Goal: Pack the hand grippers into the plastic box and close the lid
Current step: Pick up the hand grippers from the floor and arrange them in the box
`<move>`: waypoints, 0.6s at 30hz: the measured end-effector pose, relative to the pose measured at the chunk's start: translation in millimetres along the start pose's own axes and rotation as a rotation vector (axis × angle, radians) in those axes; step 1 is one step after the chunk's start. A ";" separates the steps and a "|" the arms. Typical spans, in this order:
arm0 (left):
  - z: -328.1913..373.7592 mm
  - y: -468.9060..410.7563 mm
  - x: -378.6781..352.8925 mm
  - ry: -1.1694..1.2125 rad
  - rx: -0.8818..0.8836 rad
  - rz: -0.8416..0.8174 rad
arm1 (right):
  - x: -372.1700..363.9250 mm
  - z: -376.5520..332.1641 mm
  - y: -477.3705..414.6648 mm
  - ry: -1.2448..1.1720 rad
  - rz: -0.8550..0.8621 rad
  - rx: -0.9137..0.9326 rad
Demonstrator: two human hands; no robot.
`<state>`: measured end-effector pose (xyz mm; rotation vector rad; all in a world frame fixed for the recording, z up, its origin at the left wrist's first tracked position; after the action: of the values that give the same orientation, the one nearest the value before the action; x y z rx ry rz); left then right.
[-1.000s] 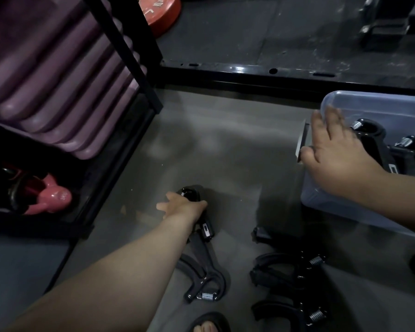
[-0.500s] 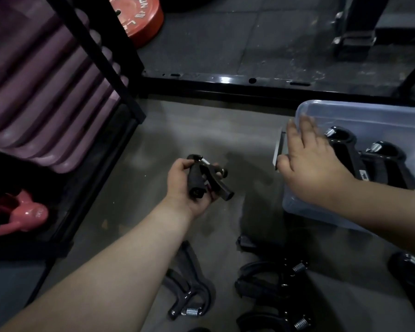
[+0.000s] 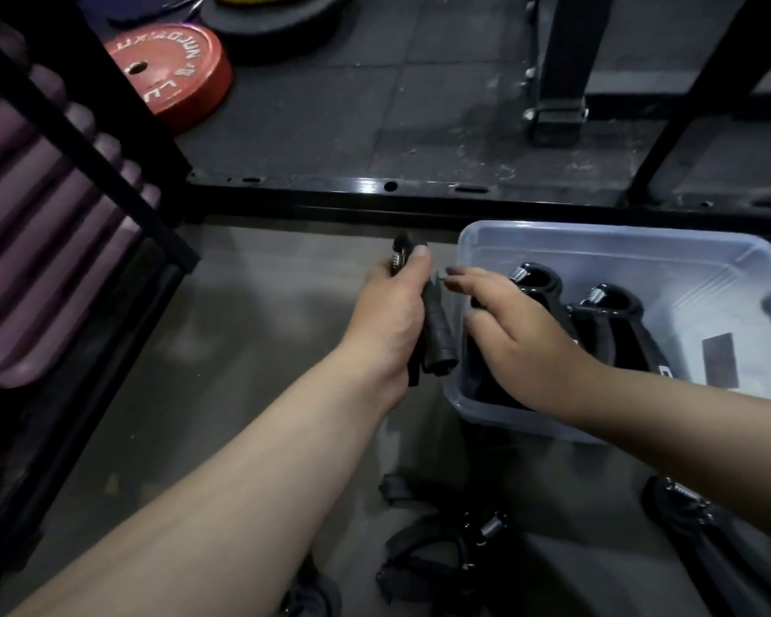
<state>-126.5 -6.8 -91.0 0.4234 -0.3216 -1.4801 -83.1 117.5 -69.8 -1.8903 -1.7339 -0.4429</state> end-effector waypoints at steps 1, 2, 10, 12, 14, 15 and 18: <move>1.7 -2.9 -4.0 -0.062 -0.052 0.019 | 6.5 -4.6 2.2 -0.116 0.003 -0.024; 4.2 -2.6 -8.5 -0.107 -0.085 0.035 | 11.9 -8.2 4.2 -0.212 -0.006 -0.055; 6.4 9.5 -61.2 -0.192 -0.206 -0.163 | 49.9 11.4 -6.8 -0.426 0.063 -0.388; 14.3 19.3 -71.5 -0.264 -0.317 -0.214 | 61.4 20.8 -8.3 -0.419 0.109 -0.450; 20.3 28.4 -77.8 -0.284 -0.429 -0.232 | 71.6 32.0 -6.6 -0.481 0.128 -0.521; 19.5 30.8 -77.0 -0.323 -0.484 -0.205 | 78.8 37.7 -5.1 -0.504 0.153 -0.549; 12.9 25.7 -63.3 -0.624 -0.642 0.029 | 105.0 54.1 3.5 -0.479 0.299 -0.626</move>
<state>-114.1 56.2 -64.5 -0.5664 -0.3154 -1.5672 -72.9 234.2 -53.9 -2.8483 -1.6617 -0.4802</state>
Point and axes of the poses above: each hand's wrist, its own y-axis away from the middle knuckle, its own x-axis out of the back of the hand, z = x × y, the point moved 6 cm from there along -y, towards the middle knuckle, and after that the axes turned 8 degrees about z, right-handed, at the moved point
